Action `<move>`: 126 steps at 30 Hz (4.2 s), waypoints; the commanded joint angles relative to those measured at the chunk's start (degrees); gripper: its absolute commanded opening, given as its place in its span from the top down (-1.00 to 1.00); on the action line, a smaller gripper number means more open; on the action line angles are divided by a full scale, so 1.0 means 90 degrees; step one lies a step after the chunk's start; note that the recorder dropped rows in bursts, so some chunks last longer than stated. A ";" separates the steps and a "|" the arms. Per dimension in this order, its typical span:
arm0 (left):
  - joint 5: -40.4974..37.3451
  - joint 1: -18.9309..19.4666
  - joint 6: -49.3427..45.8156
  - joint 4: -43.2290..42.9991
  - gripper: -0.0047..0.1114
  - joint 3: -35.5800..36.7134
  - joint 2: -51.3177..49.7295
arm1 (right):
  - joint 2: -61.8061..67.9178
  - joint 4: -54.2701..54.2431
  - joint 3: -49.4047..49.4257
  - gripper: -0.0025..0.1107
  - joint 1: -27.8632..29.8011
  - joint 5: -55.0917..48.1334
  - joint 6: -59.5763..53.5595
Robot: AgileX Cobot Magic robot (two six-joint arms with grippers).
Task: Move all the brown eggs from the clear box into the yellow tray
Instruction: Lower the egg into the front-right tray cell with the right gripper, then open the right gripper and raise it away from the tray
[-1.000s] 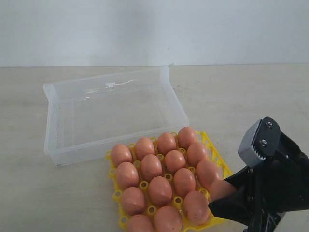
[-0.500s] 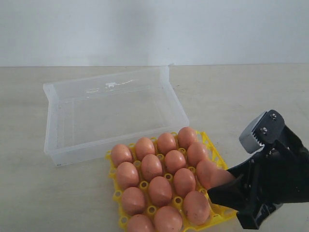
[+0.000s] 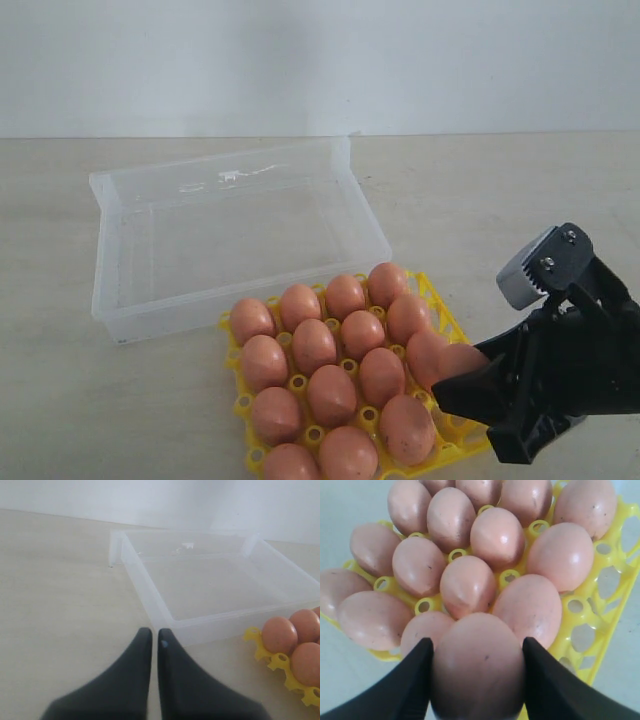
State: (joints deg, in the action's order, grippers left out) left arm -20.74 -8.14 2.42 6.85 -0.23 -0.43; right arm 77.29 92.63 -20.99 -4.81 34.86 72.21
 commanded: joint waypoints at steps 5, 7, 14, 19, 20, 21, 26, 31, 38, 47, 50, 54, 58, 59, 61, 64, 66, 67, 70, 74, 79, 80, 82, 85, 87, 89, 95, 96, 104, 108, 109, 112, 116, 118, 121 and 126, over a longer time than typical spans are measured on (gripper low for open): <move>0.0048 -0.0015 -0.0027 -0.0027 0.85 0.0026 -0.0027 | 0.0002 -0.0036 0.0032 0.96 0.0027 -0.0171 -0.0069; 0.0048 -0.0015 -0.0027 -0.0027 0.85 0.0026 -0.0027 | 0.0002 -0.0036 0.0032 0.96 0.0027 0.0073 -0.0102; 0.0048 -0.0015 -0.0027 -0.0027 0.85 0.0026 -0.0027 | 0.0002 -0.0050 0.0032 0.96 0.0027 -0.0259 -0.0260; 0.0048 -0.0015 -0.0027 -0.0027 0.85 0.0026 -0.0027 | 0.0002 -0.0050 0.0032 0.96 0.0027 0.0099 -0.0260; 0.0048 -0.0015 -0.0027 -0.0027 0.85 0.0026 -0.0027 | 0.0002 -0.0050 0.0032 0.96 0.0027 0.0096 -0.0247; 0.0048 -0.0015 -0.0027 -0.0027 0.85 0.0026 -0.0027 | 0.0002 -0.0050 0.0032 0.96 0.0027 0.0096 -0.0247; 0.0048 -0.0015 -0.0027 -0.0027 0.85 0.0026 -0.0027 | 0.0124 -0.0148 0.0032 0.96 0.0027 -0.0057 -0.0309; 0.0048 -0.0015 -0.0027 -0.0027 0.85 0.0026 -0.0027 | 0.0674 -0.0381 0.0032 0.96 0.0027 0.0282 -0.0712; 0.0048 -0.0015 -0.0027 -0.0027 0.85 0.0026 -0.0027 | 0.0720 -0.1074 0.0032 0.96 0.0027 0.0238 -0.1115; 0.0048 -0.0015 -0.0027 -0.0027 0.85 0.0026 -0.0027 | 0.0882 -0.1030 0.0032 0.89 0.0027 0.0110 -0.1115; 0.0048 -0.0015 -0.0027 -0.0027 0.85 0.0026 -0.0027 | 0.0953 -0.0941 0.0032 0.61 0.0027 0.0110 -0.1115; 0.0048 -0.0015 -0.0027 -0.0027 0.85 0.0026 -0.0027 | 0.0963 -0.0935 0.0032 0.26 0.0027 0.0110 -0.1115; 0.0048 -0.0015 -0.0027 -0.0027 0.85 0.0026 -0.0027 | 0.0963 -0.0935 0.0032 0.19 0.0027 0.0099 -0.1115; 0.0048 -0.0015 -0.0027 -0.0027 0.85 0.0026 -0.0027 | 0.0963 -0.0935 0.0032 0.19 0.0027 0.0099 -0.1115; 0.0048 -0.0015 -0.0027 -0.0027 0.85 0.0026 -0.0027 | 0.0963 -0.0935 0.0032 0.19 0.0027 0.0099 -0.1115; 0.0048 -0.0015 -0.0027 -0.0027 0.85 0.0026 -0.0027 | 0.0963 -0.0935 0.0032 0.19 0.0027 0.0099 -0.1089; 0.0048 -0.0015 -0.0027 -0.0027 0.85 0.0026 -0.0027 | 0.0963 -0.0935 0.0032 0.18 0.0027 0.0112 -0.1088; 0.0048 -0.0015 -0.0027 -0.0027 0.85 0.0026 -0.0027 | 0.0963 -0.0935 0.0032 0.14 0.0027 0.0143 -0.1061; 0.0048 -0.0015 -0.0027 -0.0027 0.85 0.0026 -0.0027 | 0.0963 -0.0935 0.0032 -0.14 0.0027 0.0191 -0.0942; 0.0048 -0.0015 -0.0027 -0.0027 0.85 0.0026 -0.0027 | 0.0963 -0.0935 0.0032 -0.23 0.0027 0.0191 -0.0942; 0.0048 -0.0015 -0.0027 -0.0027 0.85 0.0026 -0.0027 | 0.0963 -0.0935 0.0032 -0.23 0.0027 0.0191 -0.0966; 0.0048 -0.0015 -0.0027 -0.0027 0.85 0.0026 -0.0027 | 0.0963 -0.0935 0.0032 -0.23 0.0027 0.0191 -0.0966; 0.0048 -0.0015 -0.0027 -0.0027 0.85 0.0026 -0.0027 | 0.0952 -0.0935 0.0032 -0.23 0.0027 0.0150 -0.0966; 0.0048 -0.0015 -0.0027 -0.0027 0.85 0.0026 -0.0027 | 0.0917 -0.0948 0.0019 -0.23 0.0027 0.0107 -0.0966; 0.0048 -0.0015 -0.0027 -0.0027 0.85 0.0026 -0.0027 | 0.0778 -0.0961 -0.0035 -0.23 0.0027 0.0107 -0.0855; 0.0048 -0.0015 -0.0027 -0.0027 0.85 0.0026 -0.0027 | 0.0532 -0.0970 -0.0110 -0.23 0.0027 0.0121 -0.0509; 0.0048 -0.0015 -0.0027 -0.0027 0.85 0.0026 -0.0027 | -0.0481 -0.0958 -0.0561 -0.08 0.0027 0.0121 0.0320; 0.0048 -0.0015 -0.0027 -0.0027 0.85 0.0026 -0.0027 | -0.0673 -0.0958 -0.0678 0.05 0.0027 0.0080 0.0332; 0.0048 -0.0015 -0.0027 -0.0027 0.85 0.0026 -0.0027 | -0.1733 -0.1024 -0.1609 0.96 0.0027 -0.0840 0.0024; 0.0048 -0.0015 -0.0027 -0.0027 0.85 0.0026 -0.0027 | -0.1979 -0.0812 -0.1940 0.96 0.0027 -0.1655 -0.1957; 0.0048 -0.0015 -0.0027 -0.0027 0.85 0.0026 -0.0027 | -0.2034 -0.0779 -0.1975 0.96 0.0027 -0.1904 -0.2533; 0.0048 -0.0015 -0.0027 -0.0027 0.85 0.0026 -0.0027 | -0.2156 -0.0749 -0.1982 0.96 0.0027 -0.2819 -0.3896; 0.0048 -0.0015 -0.0027 -0.0027 0.85 0.0026 -0.0027 | -0.2156 -0.0749 -0.1982 0.96 0.0027 -0.4128 -0.4872; 0.0048 -0.0015 -0.0027 -0.0027 0.85 0.0026 -0.0027 | -0.2156 -0.0749 -0.1982 0.96 0.0027 -0.4663 -0.5130; 0.0048 -0.0015 -0.0027 -0.0027 0.85 0.0026 -0.0027 | -0.2156 -0.0776 -0.1970 0.96 0.0027 -0.5655 -0.5216; 0.0048 -0.0015 -0.0027 -0.0027 0.85 0.0026 -0.0027 | -0.2081 -0.1421 -0.1970 0.96 0.0037 -0.7560 -0.4583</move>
State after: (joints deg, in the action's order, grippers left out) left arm -20.74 -8.14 2.42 6.85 -0.23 -0.43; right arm 58.44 83.58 -38.63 -4.71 -24.95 27.14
